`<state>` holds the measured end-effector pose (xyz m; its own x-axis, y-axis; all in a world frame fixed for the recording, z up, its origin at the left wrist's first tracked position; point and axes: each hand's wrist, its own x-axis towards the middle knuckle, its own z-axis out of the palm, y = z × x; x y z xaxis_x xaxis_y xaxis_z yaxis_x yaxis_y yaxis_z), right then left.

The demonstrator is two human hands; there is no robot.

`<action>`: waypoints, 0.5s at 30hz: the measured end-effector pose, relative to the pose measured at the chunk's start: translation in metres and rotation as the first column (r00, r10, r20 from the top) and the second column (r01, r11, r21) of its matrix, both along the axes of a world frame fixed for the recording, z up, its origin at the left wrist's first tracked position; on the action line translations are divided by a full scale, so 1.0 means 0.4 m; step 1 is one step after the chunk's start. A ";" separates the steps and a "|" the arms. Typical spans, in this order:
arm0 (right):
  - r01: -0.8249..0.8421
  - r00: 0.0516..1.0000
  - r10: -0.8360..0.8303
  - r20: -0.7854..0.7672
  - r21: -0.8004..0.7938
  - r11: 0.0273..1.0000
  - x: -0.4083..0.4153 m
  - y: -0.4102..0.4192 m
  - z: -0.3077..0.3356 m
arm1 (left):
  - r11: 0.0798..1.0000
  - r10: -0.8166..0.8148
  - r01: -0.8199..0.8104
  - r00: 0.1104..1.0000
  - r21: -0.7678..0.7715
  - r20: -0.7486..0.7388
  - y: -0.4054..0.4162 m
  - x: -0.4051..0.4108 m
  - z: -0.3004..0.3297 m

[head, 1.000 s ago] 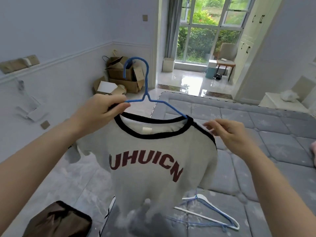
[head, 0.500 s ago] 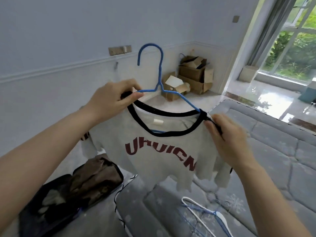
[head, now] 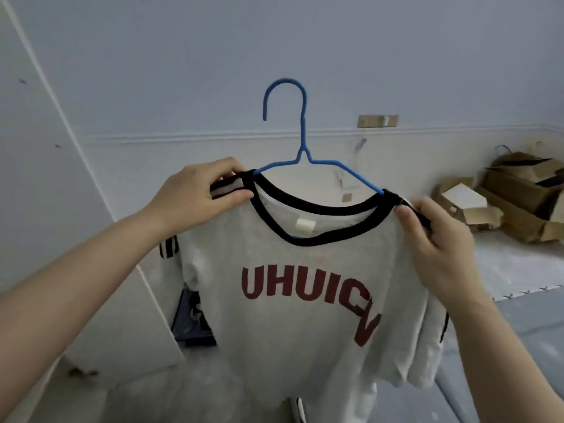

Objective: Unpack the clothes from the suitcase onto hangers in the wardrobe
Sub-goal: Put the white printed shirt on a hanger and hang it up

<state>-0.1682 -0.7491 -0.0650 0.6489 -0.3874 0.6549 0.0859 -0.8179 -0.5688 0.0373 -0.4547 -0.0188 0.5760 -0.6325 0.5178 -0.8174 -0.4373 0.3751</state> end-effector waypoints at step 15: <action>-0.529 0.840 0.541 0.043 0.290 0.798 0.222 0.565 0.138 | 0.615 0.713 -0.592 0.700 -0.521 0.047 0.693 -0.056 -0.027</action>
<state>-0.0792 -0.5229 -0.0099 0.8301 -0.1322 0.5416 0.4349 -0.4544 -0.7775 0.0147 -0.1774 -0.0297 0.5701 0.1962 0.7978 -0.4635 -0.7249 0.5095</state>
